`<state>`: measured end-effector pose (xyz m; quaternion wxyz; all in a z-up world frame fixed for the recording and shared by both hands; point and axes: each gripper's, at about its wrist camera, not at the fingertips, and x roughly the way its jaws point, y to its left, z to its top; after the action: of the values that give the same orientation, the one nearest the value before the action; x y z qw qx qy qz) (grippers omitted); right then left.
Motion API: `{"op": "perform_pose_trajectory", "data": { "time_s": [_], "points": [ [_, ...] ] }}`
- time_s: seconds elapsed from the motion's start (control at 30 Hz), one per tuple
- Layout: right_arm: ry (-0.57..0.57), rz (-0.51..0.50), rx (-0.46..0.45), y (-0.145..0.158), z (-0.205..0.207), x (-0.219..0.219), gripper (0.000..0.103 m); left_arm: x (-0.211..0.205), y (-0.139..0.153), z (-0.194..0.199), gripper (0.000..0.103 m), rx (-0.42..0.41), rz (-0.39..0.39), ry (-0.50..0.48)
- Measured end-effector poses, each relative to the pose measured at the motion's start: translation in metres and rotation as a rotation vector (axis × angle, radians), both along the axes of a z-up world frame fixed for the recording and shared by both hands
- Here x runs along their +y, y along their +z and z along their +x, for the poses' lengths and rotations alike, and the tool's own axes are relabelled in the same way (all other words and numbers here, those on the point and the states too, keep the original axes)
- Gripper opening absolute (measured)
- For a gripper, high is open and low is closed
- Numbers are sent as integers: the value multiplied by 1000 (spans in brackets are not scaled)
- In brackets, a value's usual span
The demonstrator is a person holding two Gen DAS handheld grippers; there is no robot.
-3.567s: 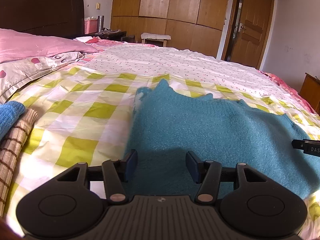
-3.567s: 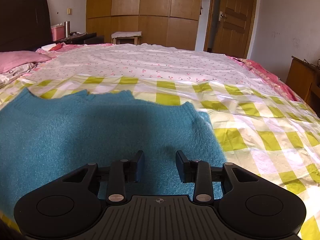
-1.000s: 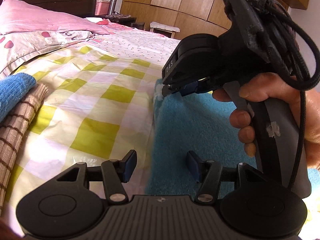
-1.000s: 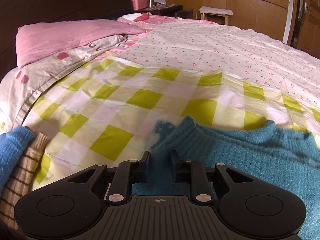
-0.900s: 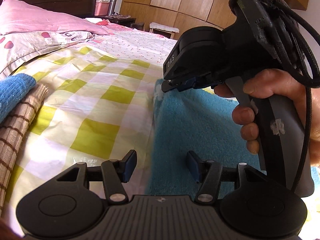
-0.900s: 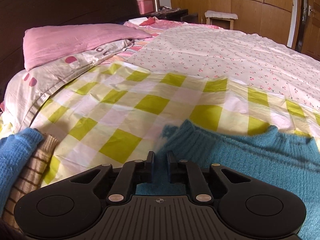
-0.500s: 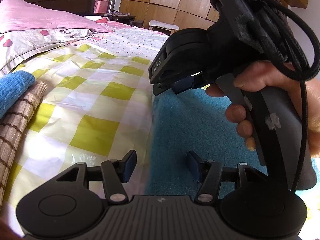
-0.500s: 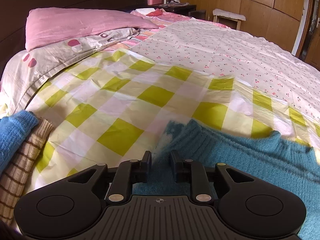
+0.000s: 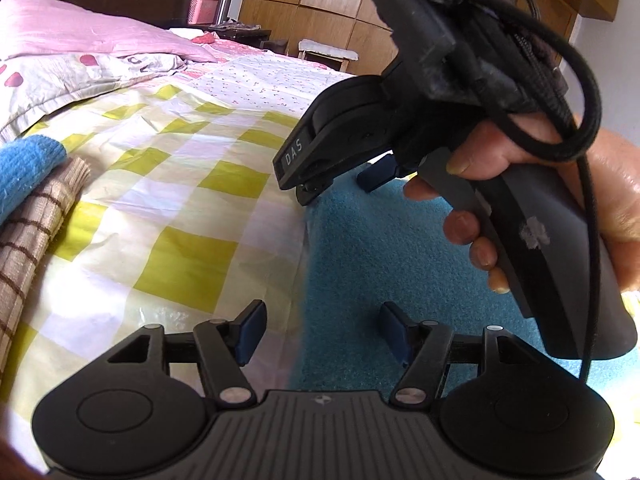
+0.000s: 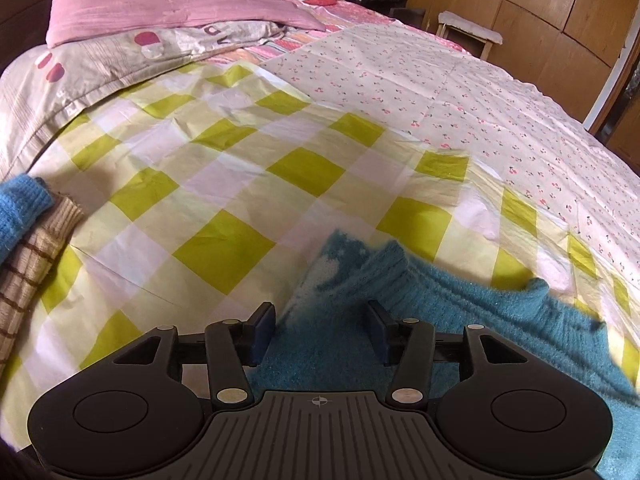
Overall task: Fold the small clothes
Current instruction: 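Grasp the folded sweater's edge with the right gripper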
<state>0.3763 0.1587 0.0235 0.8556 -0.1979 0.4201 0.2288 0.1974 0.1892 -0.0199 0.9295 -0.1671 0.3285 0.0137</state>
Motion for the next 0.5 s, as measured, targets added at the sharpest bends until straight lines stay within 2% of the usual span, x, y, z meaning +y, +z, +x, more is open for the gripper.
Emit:
{"op": "perform_pose_trajectory", "data": {
  "time_s": [0.1, 0.37, 0.5],
  "points": [
    [9, -28, 0, -2, 0, 4, 55, 2, 0, -3, 68, -7, -9, 2],
    [9, -37, 32, 11, 5, -1, 53, -1, 2, -27, 68, -33, -58, 28],
    [10, -52, 59, 8, 6, 1, 54, -9, -1, -31, 68, -28, -52, 19]
  ]
}}
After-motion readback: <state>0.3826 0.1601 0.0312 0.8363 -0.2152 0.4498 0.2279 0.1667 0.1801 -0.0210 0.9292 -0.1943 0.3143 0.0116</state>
